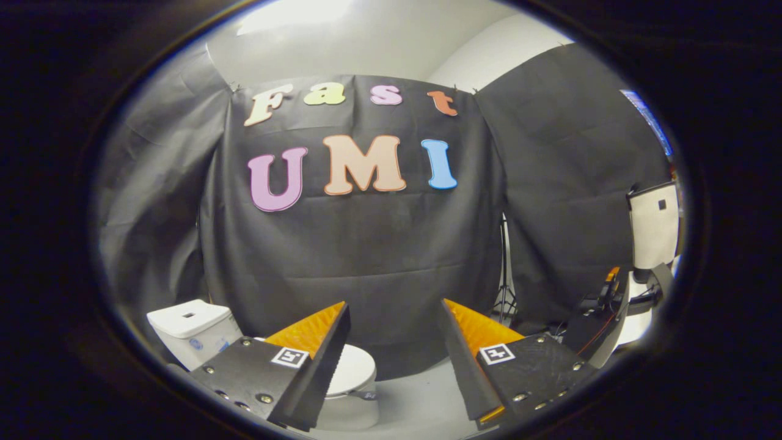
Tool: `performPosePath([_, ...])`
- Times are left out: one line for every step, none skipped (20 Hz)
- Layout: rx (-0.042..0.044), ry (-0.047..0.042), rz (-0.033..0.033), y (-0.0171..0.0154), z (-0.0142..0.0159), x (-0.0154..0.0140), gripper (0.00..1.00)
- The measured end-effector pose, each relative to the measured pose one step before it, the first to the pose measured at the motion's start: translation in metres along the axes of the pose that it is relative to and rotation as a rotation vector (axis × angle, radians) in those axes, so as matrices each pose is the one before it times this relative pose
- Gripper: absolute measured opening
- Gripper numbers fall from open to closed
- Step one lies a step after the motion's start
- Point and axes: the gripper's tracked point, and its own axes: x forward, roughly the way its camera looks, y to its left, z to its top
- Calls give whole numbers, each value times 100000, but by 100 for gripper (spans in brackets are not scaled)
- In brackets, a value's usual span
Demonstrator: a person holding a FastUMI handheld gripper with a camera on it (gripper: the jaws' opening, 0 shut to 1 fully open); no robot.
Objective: Open the toilet lid.
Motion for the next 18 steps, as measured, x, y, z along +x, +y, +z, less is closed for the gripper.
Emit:
performPosePath([158, 163, -145, -56, -13, -10, 86])
performPosePath([212, 130, -24, -40, -109, 45, 86])
performPosePath([415, 138, 203, 45, -22, 63, 86])
performPosePath([593, 266, 422, 62, -168, 169, 86])
performPosePath([1114, 401, 391, 5, -175, 97, 86])
performPosePath([1846, 433, 372, -37, -242, 242, 86])
performPosePath([2621, 214, 241, -24, -191, 251, 86])
performPosePath([3417, 253, 31, -187, -380, 363, 86])
performPosePath([4850, 587, 623, -84, -503, 419, 86])
performPosePath([5109, 838, 547, -93, -736, 361, 86])
performPosePath([5199, 932, -256, -317, -762, 463, 86])
performPosePath([4730, 1135, -659, -589, -907, 341, 86])
performPosePath([4195, 1200, -1234, -701, -988, 305, 86])
performPosePath([4965, 1712, -1760, -869, -1054, 543, 86])
performPosePath([6087, 1779, -1638, -786, -1096, 490, 86])
performPosePath([6566, 1307, -2312, -1098, -946, 652, 84])
performPosePath([6002, 12, -1204, -869, -710, 536, 81])
performPosePath([6625, 54, -453, -1090, -860, 389, 79])
